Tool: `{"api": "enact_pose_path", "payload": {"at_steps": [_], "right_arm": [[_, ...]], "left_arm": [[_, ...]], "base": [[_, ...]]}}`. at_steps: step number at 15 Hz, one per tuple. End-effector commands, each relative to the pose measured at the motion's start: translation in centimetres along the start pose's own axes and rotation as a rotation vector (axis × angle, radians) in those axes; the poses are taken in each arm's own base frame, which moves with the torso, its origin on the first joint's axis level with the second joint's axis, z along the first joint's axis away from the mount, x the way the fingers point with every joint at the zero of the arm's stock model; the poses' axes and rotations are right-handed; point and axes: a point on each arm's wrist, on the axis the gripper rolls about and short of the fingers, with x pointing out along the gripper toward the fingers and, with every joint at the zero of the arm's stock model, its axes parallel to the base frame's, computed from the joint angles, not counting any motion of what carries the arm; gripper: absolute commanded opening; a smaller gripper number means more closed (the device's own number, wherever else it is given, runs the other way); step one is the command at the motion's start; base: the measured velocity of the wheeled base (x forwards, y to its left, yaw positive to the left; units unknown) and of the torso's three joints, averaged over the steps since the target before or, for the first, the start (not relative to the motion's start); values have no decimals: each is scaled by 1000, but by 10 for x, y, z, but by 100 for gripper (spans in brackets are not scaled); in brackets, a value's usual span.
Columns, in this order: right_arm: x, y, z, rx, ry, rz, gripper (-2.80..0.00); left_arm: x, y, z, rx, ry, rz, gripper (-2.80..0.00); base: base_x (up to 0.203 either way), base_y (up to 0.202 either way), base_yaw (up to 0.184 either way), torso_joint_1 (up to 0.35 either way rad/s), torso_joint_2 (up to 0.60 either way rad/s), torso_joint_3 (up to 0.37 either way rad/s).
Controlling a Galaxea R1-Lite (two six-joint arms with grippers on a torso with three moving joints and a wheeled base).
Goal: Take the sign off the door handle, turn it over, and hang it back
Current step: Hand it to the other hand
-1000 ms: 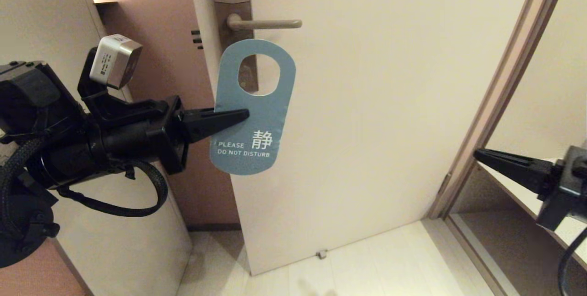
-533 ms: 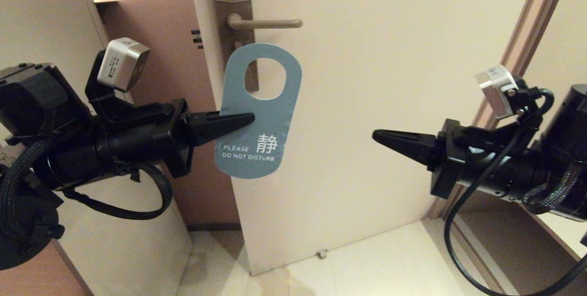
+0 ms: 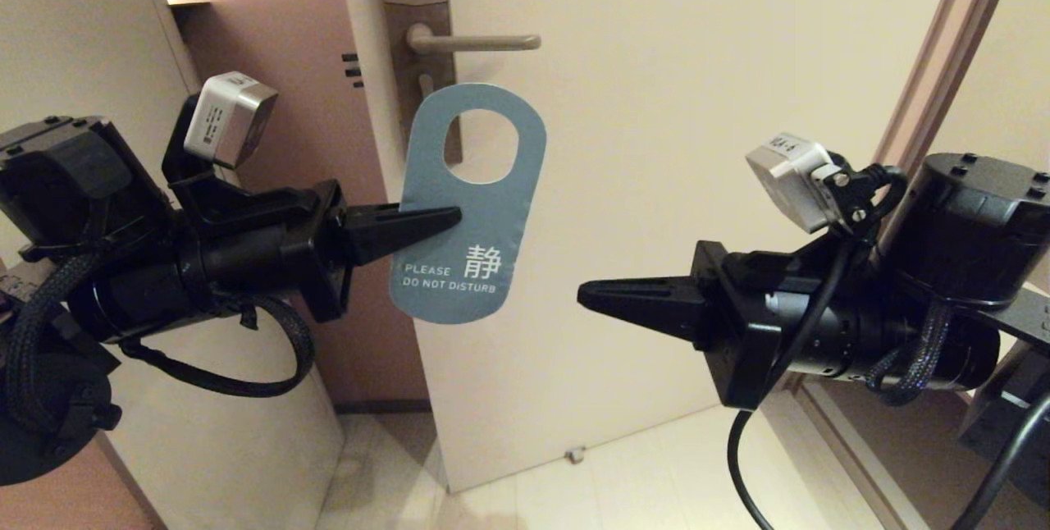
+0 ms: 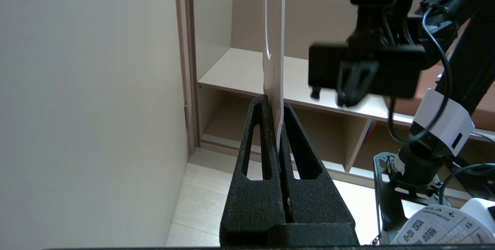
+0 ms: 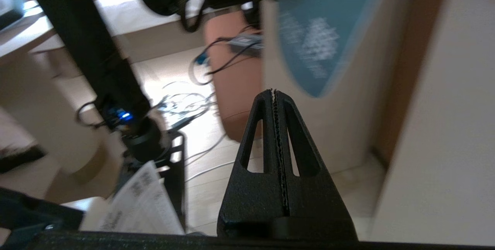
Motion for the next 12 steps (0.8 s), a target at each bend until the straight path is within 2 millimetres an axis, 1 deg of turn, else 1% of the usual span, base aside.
{"api": "enact_pose_path", "payload": {"at_steps": [1, 5, 8, 12], "right_arm": [[10, 2, -7, 9, 16, 35, -280], [33, -11, -23, -23, -19, 63, -280], [37, -16, -31, -15, -9, 62, -280], [38, -18, -34, -8, -2, 60, -280]], "left_arm": [[2, -2, -1, 2, 0, -15, -280], [9, -5, -3, -3, 3, -40, -280], [10, -6, -2, -1, 1, -45, -280], [10, -9, -1, -4, -2, -52, -280]], "base": [[0, 0, 0, 0, 0, 0], [0, 0, 0, 0, 0, 0], [0, 0, 0, 0, 0, 0], [0, 0, 0, 0, 0, 0]]}}
